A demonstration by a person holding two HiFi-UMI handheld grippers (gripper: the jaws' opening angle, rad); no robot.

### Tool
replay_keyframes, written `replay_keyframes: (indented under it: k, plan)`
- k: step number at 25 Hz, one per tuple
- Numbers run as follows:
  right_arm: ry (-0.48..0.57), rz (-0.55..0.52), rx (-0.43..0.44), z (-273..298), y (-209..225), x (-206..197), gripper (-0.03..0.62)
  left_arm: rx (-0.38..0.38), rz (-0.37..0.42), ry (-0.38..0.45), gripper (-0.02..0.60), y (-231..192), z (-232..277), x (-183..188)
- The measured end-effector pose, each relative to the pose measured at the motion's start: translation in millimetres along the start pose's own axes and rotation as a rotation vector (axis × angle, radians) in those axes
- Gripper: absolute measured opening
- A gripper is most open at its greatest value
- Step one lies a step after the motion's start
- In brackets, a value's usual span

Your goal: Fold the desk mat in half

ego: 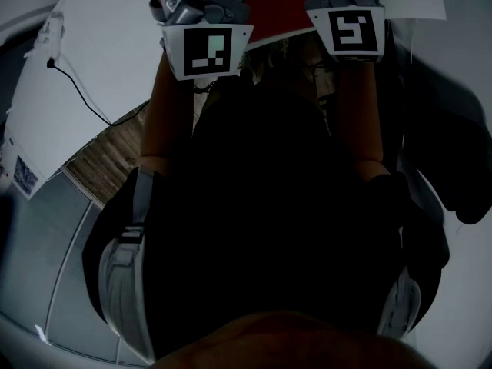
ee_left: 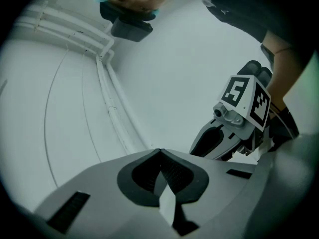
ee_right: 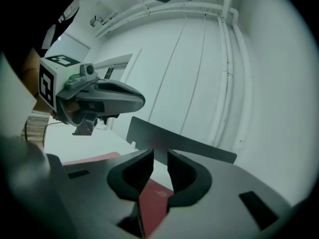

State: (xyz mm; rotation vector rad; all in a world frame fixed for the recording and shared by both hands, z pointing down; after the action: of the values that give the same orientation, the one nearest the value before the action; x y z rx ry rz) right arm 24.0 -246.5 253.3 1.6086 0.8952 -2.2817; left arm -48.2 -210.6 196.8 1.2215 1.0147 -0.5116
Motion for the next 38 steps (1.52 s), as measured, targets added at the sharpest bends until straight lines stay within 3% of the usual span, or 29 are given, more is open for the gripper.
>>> replay_keyframes:
  k: [38]
  plan:
    - [-0.436, 0.255, 0.120, 49.9, -50.9, -195.3, 0.150, -0.020, -0.030, -0.111, 0.008, 10.2, -7.2, -54.6]
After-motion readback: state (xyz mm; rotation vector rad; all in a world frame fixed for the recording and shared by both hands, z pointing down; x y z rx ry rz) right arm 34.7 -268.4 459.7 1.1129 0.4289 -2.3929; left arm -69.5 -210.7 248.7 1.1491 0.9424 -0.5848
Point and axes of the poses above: the fingertips, and each gripper's own axes: z forward along the fingers, y to its right, x out of its top, the point moved 3 cm from there along -z, backward along the fingers, and after that the axes turned 3 degrees about -z, right-handed, at the moved point
